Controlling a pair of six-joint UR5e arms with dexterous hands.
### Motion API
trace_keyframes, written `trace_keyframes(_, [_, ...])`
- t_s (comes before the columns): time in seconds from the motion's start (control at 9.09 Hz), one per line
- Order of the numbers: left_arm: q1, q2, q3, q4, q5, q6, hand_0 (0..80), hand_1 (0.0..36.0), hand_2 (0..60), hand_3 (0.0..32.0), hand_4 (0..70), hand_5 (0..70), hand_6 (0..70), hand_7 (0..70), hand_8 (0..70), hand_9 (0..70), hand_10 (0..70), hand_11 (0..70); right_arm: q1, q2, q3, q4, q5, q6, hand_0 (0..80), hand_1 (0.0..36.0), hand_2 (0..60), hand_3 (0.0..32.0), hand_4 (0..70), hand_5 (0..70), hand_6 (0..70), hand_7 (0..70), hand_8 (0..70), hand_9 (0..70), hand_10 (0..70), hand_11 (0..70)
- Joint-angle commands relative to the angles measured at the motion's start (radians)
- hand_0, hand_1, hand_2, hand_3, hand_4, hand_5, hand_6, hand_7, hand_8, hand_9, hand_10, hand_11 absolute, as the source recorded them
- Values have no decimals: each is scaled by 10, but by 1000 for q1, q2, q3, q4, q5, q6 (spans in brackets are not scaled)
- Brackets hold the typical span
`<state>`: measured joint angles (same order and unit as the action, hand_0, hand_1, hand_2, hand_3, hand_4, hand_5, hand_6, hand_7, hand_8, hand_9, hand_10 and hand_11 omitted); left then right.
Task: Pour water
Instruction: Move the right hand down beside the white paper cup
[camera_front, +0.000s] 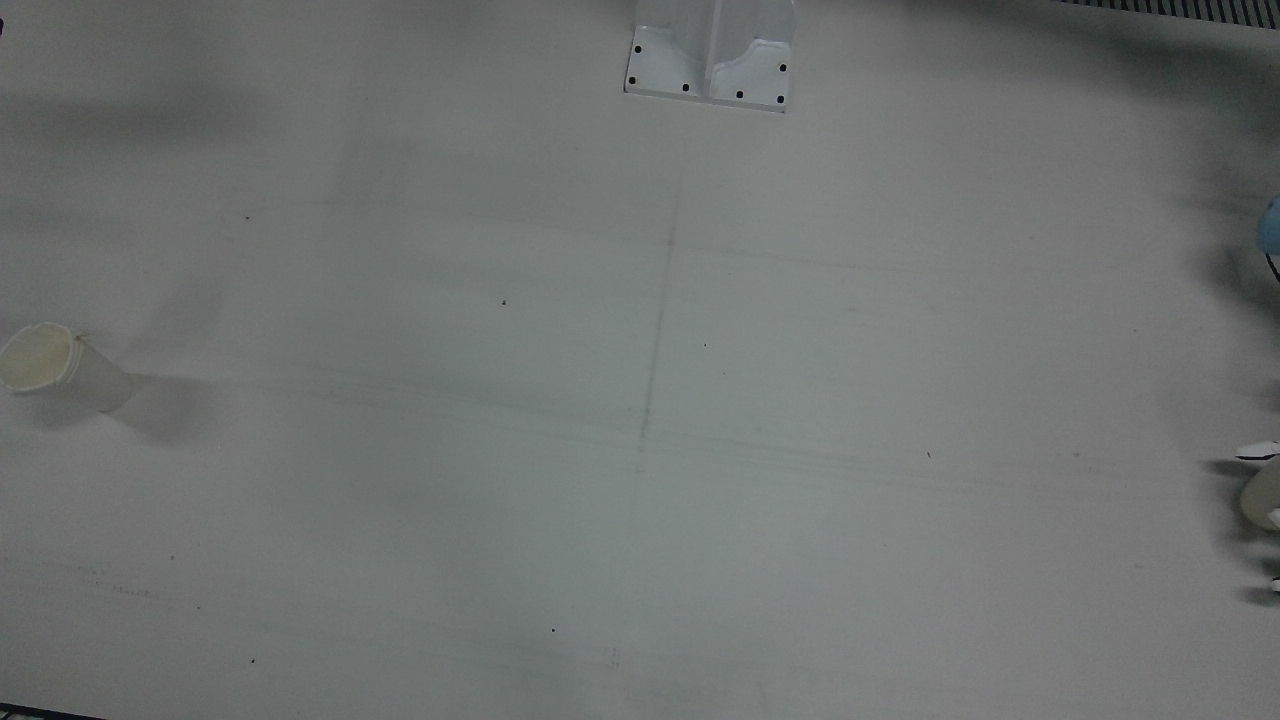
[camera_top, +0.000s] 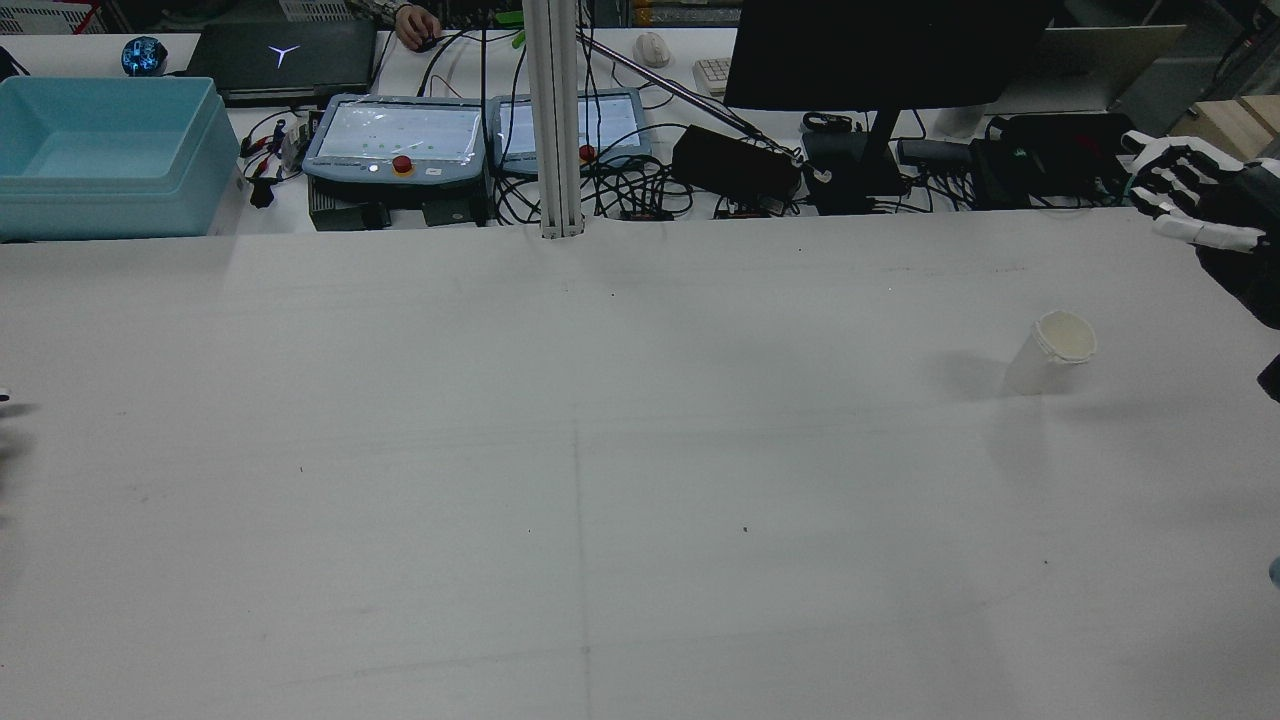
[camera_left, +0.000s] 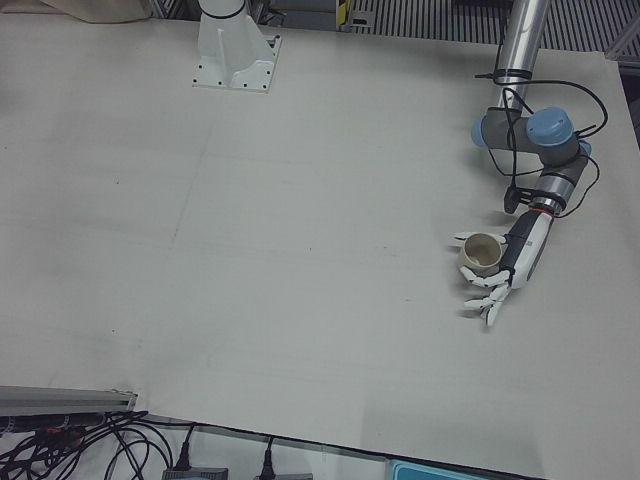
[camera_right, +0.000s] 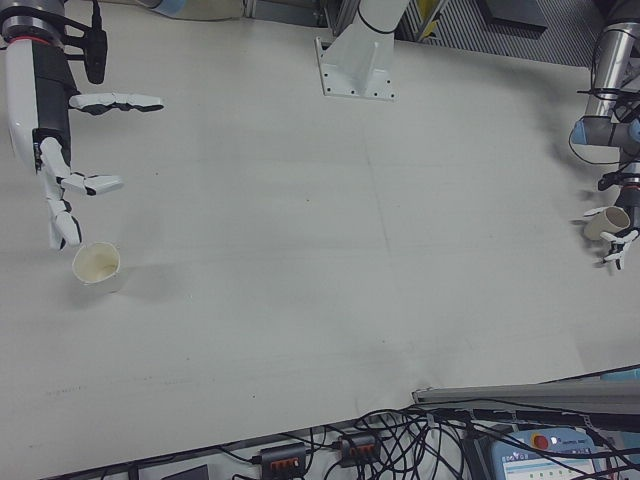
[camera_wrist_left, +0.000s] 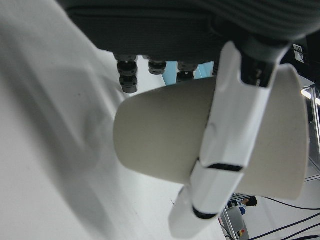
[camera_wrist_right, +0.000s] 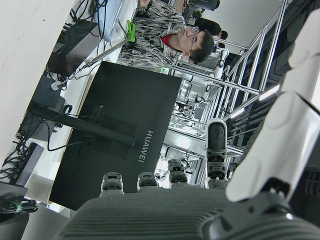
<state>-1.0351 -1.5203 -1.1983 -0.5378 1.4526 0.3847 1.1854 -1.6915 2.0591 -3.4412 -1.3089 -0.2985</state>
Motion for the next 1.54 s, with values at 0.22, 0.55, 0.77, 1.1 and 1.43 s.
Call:
trace_keyframes(0.22, [0,3,-164,157,-1,-225,800,360,600,0,700,700,146,277,33,41,85,156,8,-67,-559,626,-30,13,463,114,86,0,68,145,62,68,29,18,26,50])
trace_keyframes(0.55, [0,3,-173,170,-1,-241,800,360,600,0,700,700,142,278,36,41,86,155,2,40,-909,798,-35,28,485,146,138,0,144,514,104,157,41,49,7,23])
trace_keyframes(0.77, [0,5,-175,170,-12,-242,800,360,600,0,700,700,136,274,34,40,84,153,-33,88,-1002,835,-29,3,484,141,114,0,140,400,91,130,31,35,1,15])
trace_keyframes(1.1, [0,15,-173,167,-43,-259,800,360,600,0,700,700,131,265,33,39,82,148,-53,128,-991,823,-32,-33,496,149,82,0,126,426,90,137,30,34,0,1])
trace_keyframes(1.43, [0,37,-170,145,-46,-276,800,360,600,0,700,700,125,256,33,37,81,144,-87,142,-988,786,-30,-96,496,147,48,0,71,381,65,117,15,20,0,0])
